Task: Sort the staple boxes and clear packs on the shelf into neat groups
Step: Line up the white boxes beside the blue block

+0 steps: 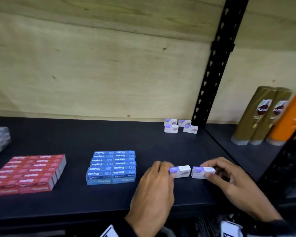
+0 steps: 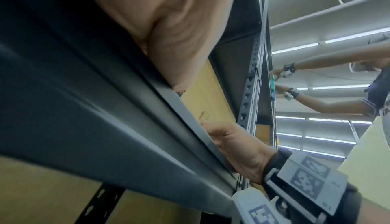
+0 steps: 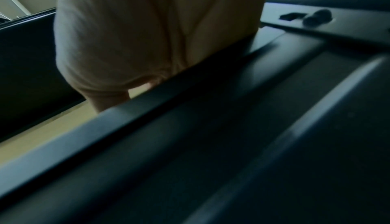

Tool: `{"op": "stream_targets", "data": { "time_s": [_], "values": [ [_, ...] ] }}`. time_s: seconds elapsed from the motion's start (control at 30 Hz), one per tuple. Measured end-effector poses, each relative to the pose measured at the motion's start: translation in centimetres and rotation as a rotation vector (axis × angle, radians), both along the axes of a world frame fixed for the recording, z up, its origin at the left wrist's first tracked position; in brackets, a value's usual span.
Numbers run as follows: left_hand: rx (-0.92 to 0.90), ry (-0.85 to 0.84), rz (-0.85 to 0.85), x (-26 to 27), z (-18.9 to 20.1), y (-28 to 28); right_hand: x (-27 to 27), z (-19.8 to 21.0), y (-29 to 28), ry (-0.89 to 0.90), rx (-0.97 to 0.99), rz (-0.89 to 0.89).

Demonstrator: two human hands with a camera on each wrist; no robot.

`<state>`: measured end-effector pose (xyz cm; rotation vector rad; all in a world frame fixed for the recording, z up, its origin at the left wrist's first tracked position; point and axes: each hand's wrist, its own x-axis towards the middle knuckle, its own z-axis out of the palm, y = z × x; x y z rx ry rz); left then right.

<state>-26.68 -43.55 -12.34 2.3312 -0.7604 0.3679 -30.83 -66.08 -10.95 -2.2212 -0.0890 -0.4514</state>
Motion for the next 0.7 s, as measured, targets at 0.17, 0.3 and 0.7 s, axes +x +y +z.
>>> {"op": "stream_targets", "data": {
  "time_s": [0.17, 0.3, 0.7],
  "values": [
    [-0.034, -0.043, -0.007, 0.35, -0.70, 0.08, -0.14, 0.26, 0.23, 0.004, 0.021, 0.039],
    [-0.013, -0.053, 0.019, 0.43, -1.09, -0.09, -0.08, 0.19, 0.03, 0.023, 0.003, 0.050],
    [0.009, -0.055, 0.033, 0.32, -0.68, -0.13, -0.18, 0.47, 0.53, 0.023, 0.044, 0.034]
  ]
}}
